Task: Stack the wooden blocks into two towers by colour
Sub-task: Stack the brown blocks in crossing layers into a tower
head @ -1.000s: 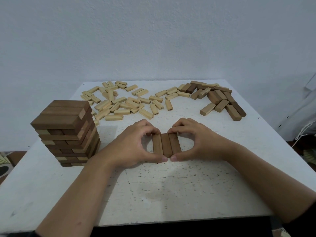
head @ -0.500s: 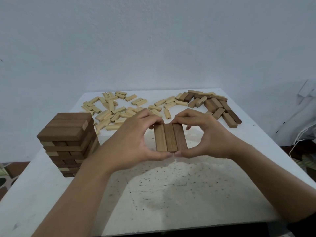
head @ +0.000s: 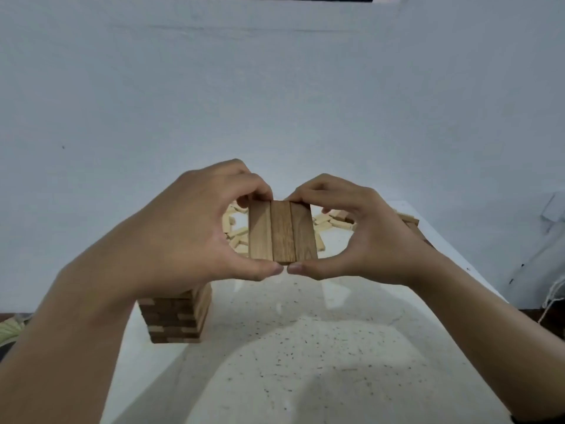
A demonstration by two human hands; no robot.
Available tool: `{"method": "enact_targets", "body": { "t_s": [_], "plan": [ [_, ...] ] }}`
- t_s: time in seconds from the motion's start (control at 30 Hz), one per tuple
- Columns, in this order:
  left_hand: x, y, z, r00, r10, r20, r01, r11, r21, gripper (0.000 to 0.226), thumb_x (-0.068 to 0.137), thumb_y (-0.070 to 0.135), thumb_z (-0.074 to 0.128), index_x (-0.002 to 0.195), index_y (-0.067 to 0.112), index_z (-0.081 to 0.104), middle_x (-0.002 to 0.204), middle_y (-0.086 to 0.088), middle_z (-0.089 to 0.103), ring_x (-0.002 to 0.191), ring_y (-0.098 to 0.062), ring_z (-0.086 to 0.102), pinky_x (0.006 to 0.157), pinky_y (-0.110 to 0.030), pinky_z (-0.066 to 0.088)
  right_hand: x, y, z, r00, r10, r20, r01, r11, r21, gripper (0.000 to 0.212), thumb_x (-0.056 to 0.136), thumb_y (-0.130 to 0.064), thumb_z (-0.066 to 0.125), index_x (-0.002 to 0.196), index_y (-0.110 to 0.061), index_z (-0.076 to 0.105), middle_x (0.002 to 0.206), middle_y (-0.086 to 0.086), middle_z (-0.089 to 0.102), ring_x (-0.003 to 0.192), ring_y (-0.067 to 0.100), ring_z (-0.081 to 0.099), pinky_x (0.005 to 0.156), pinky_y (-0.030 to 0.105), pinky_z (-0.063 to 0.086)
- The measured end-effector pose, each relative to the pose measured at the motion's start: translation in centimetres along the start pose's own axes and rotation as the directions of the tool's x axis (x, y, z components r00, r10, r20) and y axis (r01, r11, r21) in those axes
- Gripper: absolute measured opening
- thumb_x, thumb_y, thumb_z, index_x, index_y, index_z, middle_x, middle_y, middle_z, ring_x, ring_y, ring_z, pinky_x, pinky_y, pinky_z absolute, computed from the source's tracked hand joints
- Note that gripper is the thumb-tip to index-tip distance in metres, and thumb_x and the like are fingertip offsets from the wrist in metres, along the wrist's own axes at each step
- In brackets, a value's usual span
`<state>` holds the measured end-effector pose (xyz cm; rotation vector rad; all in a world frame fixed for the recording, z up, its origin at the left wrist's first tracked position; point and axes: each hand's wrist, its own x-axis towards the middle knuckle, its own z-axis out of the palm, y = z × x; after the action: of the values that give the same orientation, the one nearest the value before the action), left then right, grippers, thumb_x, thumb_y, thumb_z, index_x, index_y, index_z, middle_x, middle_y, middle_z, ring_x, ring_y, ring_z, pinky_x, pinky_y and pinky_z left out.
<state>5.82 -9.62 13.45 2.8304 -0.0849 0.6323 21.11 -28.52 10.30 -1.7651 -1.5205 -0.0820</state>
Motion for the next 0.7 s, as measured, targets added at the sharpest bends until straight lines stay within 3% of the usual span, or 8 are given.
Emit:
{"method": "enact_targets", "body": {
  "t_s": [0.07, 0.23, 0.37, 0.53, 0.7],
  "plan": [
    [-0.3, -1.2, -1.3, 0.999, -0.027, 0.021, 0.028, 0.999, -0.035, 0.067, 0.053, 0.077, 0.071, 0.112, 0.046, 0.062, 0.109, 0.023, 0.057, 0.107, 0.000, 0.055, 0.081, -0.020, 0.043, 1.3, -1.0, 0.8, 1.000, -0.001, -0.003, 0.001, 1.000, -0.031, 0.058, 0.066, -0.040, 0.094, 0.117, -0.024, 0.071, 0.112, -0.013, 0.064, 0.115, 0.014, 0.059, 0.092, 0.019, 0.043],
    [-1.0, -6.1, -4.1, 0.989, -0.089, 0.121, 0.107, 0.983, -0.146, 0.061, 0.055, 0.067, 0.081, 0.109, 0.043, 0.066, 0.113, 0.020, 0.062, 0.115, -0.002, 0.056, 0.094, -0.028, 0.043, 4.9, -3.2, 3.7, 0.997, 0.078, 0.005, -0.078, 0.995, -0.059, 0.057, 0.064, -0.059, 0.086, 0.112, -0.033, 0.071, 0.108, -0.019, 0.064, 0.113, 0.005, 0.056, 0.097, 0.031, 0.045],
    [-2.0, -9.7, -5.0, 0.973, -0.113, 0.202, 0.148, 0.975, -0.166, 0.063, 0.055, 0.068, 0.082, 0.110, 0.040, 0.068, 0.112, 0.021, 0.064, 0.116, -0.005, 0.056, 0.095, -0.031, 0.041, 6.9, -3.6, 6.7, 0.984, 0.174, 0.032, -0.171, 0.983, -0.065, 0.069, 0.056, -0.076, 0.079, 0.114, -0.041, 0.070, 0.111, -0.025, 0.062, 0.117, 0.000, 0.052, 0.101, 0.035, 0.044],
    [-2.8, -12.1, -4.5, 0.953, -0.138, 0.271, 0.200, 0.956, -0.214, 0.061, 0.055, 0.068, 0.083, 0.108, 0.039, 0.070, 0.110, 0.019, 0.066, 0.117, -0.006, 0.055, 0.101, -0.038, 0.044, 7.7, -3.8, 8.4, 0.960, 0.261, 0.104, -0.264, 0.964, 0.016, 0.049, 0.055, -0.067, 0.086, 0.097, -0.050, 0.066, 0.111, -0.026, 0.060, 0.114, -0.004, 0.052, 0.100, 0.031, 0.044],
    [-3.0, -13.2, -3.8, 0.941, -0.157, 0.299, 0.221, 0.956, -0.194, 0.065, 0.052, 0.072, 0.083, 0.109, 0.045, 0.068, 0.111, 0.018, 0.063, 0.116, -0.004, 0.055, 0.102, -0.042, 0.045, 7.9, -3.6, 9.5, 0.944, 0.311, 0.114, -0.305, 0.950, -0.062, 0.070, 0.053, -0.074, 0.083, 0.114, -0.042, 0.068, 0.114, -0.026, 0.058, 0.120, 0.001, 0.049, 0.107, 0.041, 0.040]
  ]
}}
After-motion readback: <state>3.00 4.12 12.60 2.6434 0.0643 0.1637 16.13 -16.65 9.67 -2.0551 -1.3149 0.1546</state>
